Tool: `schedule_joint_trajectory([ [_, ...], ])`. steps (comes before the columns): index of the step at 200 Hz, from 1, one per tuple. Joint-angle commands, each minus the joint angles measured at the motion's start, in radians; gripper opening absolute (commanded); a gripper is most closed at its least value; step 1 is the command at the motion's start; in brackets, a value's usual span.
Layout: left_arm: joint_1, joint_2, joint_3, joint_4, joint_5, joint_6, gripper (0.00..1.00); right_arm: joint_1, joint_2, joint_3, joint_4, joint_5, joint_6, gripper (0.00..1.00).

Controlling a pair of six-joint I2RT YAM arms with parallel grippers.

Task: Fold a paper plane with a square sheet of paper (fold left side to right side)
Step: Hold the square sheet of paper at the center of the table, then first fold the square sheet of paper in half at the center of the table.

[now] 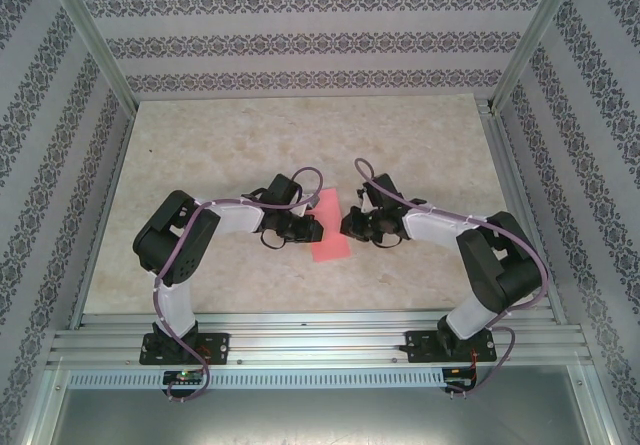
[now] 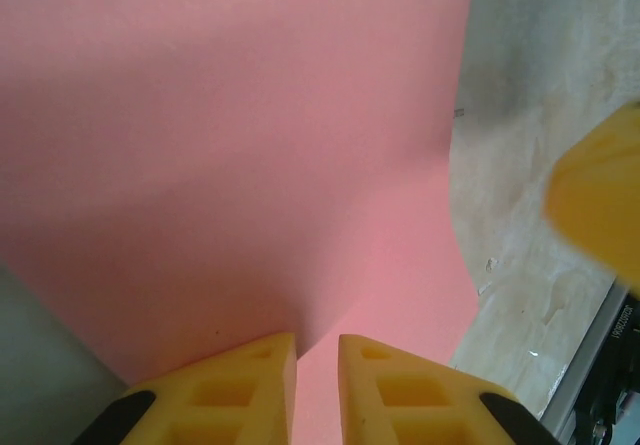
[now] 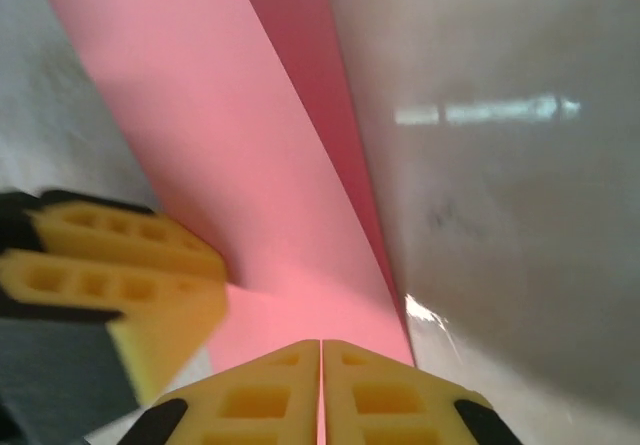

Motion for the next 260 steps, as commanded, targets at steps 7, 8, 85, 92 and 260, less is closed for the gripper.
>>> schedule_joint_trajectory([
  [7,-0.027,0.035,-0.027,-0.034,-0.054,0.006,0.2,0.053,-0.031,0.001,0.042,0.0,0.052,0.07],
  [8,-0.028,0.035,-0.026,-0.035,-0.054,0.006,0.2,0.055,-0.03,0.002,0.042,0.0,0.052,0.07],
  [85,-0.028,0.028,-0.018,-0.029,-0.068,-0.022,0.2,0.089,0.098,0.027,-0.002,0.038,0.02,0.07],
  [92,-0.029,0.027,-0.014,-0.029,-0.068,-0.025,0.2,0.091,0.104,0.025,-0.015,0.049,0.009,0.07],
  [260,0.046,0.037,0.125,-0.051,-0.096,0.002,0.3,0.09,0.193,0.049,-0.171,0.158,-0.097,0.06],
])
